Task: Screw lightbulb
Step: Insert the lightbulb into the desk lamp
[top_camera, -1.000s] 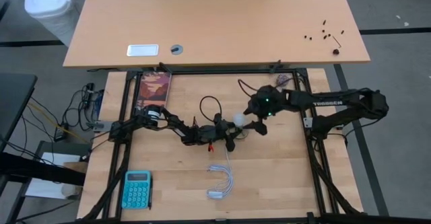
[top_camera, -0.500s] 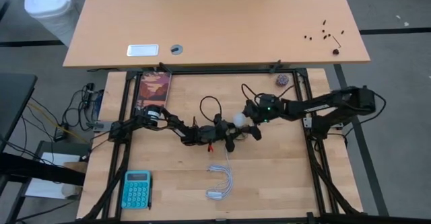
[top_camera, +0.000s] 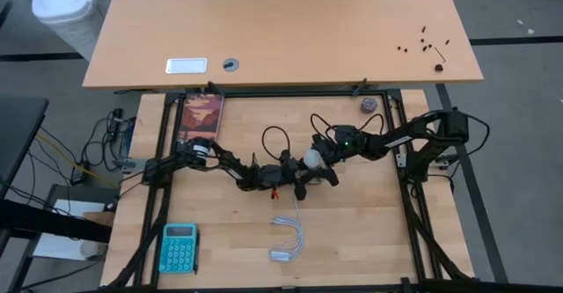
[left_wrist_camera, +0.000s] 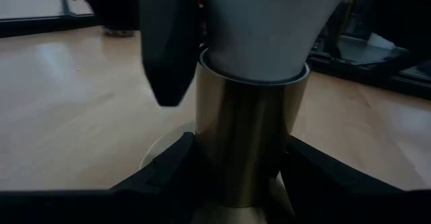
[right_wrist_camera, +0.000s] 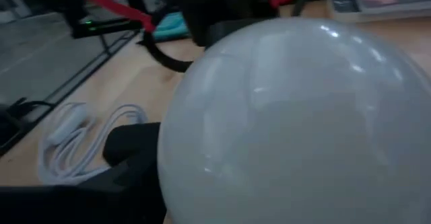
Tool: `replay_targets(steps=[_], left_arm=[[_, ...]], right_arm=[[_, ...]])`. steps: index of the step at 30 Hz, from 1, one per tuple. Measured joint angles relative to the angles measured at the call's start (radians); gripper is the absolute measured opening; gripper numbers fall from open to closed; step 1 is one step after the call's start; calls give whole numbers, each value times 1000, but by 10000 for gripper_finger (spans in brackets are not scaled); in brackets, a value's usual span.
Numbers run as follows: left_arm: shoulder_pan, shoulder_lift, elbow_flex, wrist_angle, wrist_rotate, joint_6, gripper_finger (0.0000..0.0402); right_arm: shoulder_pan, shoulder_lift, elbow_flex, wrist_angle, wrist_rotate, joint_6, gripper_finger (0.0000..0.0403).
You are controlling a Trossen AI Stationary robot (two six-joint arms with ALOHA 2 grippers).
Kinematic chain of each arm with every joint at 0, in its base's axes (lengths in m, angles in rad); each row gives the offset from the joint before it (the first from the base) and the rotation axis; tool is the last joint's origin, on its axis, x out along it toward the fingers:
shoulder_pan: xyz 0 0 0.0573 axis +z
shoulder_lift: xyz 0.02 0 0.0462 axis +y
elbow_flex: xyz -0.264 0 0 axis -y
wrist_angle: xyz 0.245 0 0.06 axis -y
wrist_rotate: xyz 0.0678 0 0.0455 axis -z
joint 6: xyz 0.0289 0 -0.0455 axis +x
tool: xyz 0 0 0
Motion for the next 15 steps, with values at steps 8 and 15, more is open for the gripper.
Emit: replay_targets(steps=[8, 15], left_arm=[[0, 0, 0, -1, 130, 52, 198], [0, 1, 0, 20, 238, 80, 198]], right_arm=[[-2, 1, 0, 31, -132, -104, 307], [34, 1, 0, 31, -219, -80, 307]])
